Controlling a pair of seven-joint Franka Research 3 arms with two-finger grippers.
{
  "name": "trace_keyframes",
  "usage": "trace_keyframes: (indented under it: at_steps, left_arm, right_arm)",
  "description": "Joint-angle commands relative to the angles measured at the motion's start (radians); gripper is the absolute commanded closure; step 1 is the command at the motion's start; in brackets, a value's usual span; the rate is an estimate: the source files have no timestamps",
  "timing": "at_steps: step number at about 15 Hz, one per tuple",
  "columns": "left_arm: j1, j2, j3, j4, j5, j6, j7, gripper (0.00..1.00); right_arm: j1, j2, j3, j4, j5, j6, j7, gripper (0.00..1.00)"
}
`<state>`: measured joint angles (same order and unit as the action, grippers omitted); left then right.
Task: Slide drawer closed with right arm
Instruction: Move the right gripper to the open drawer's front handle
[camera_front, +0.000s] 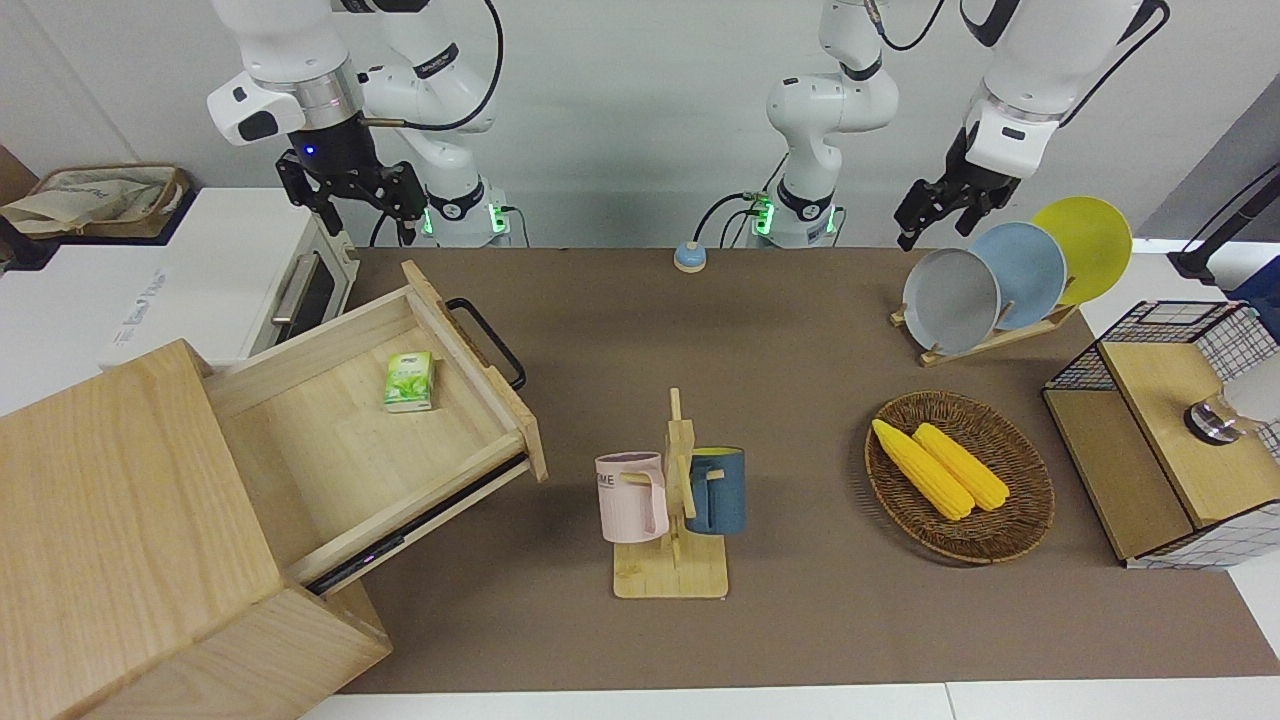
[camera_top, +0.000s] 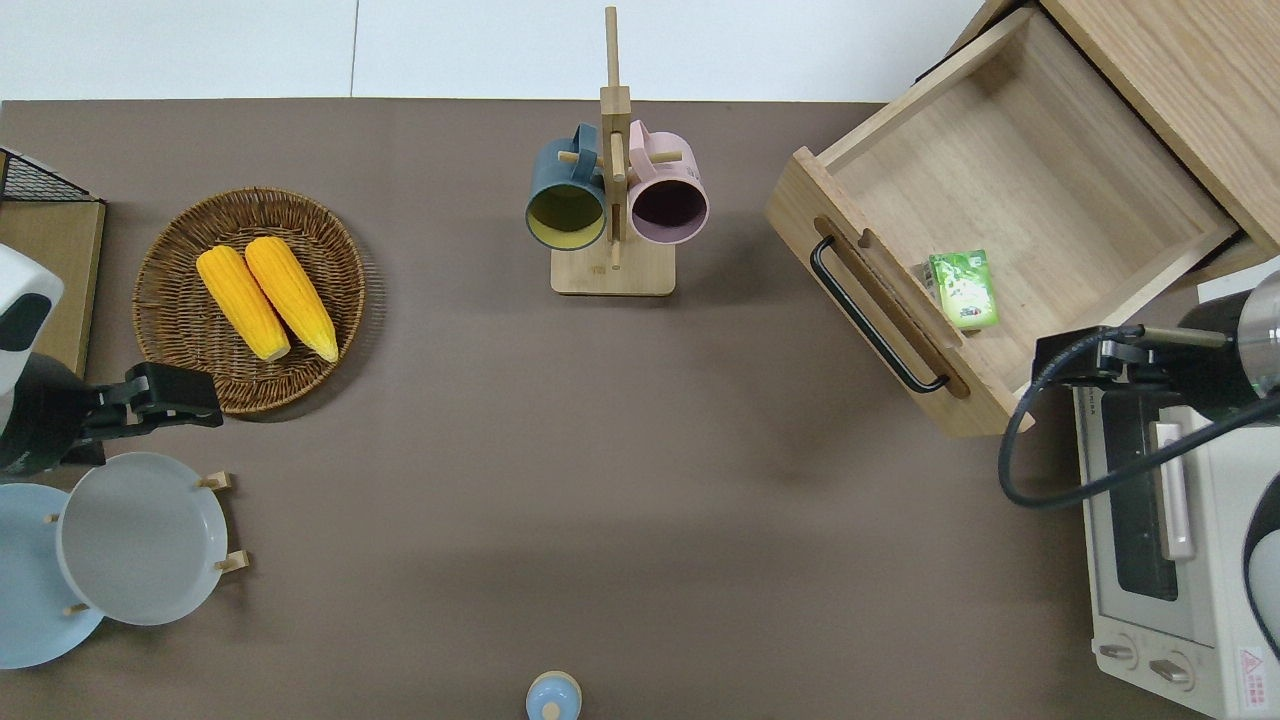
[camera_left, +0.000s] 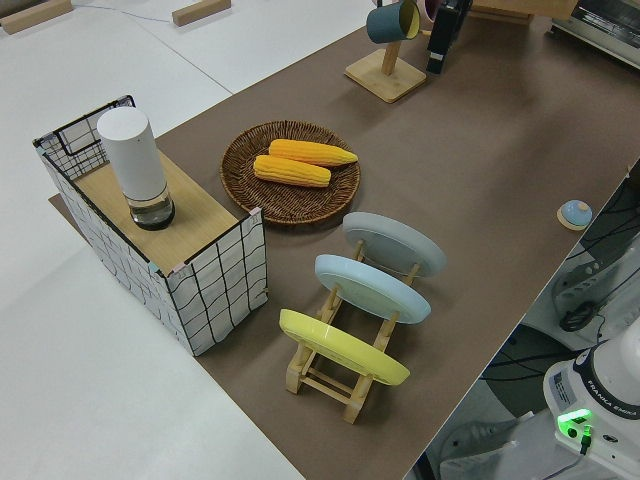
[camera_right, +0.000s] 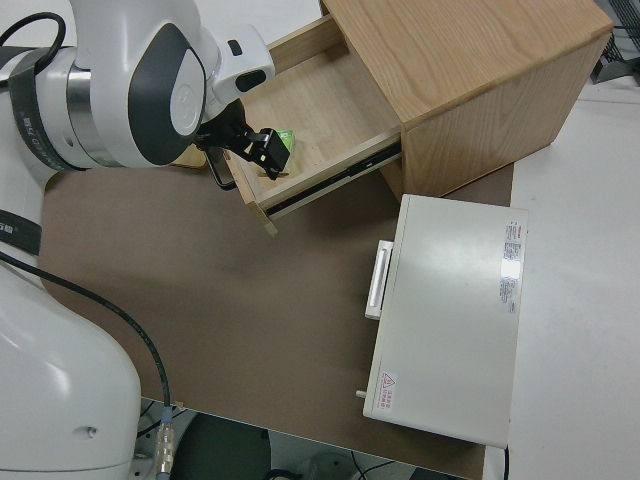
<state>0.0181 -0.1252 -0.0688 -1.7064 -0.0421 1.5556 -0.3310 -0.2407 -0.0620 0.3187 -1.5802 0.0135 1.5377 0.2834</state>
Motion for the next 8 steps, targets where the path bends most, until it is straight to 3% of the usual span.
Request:
trace_keyframes:
  at_steps: [1,8]
  left_arm:
    - [-0.001,-0.008,0.004,0.004,-0.001,-0.015,0.010,0.01]
    - [-0.001,-0.008,0.004,0.004,-0.001,-0.017,0.009,0.01]
  right_arm:
    - [0.033,0.002,-0.024,0.014,-0.035,-0.037,-0.007,0.106]
    - [0.035,0.002,-0.010,0.016,-0.026,-0.057,0.079,0.786]
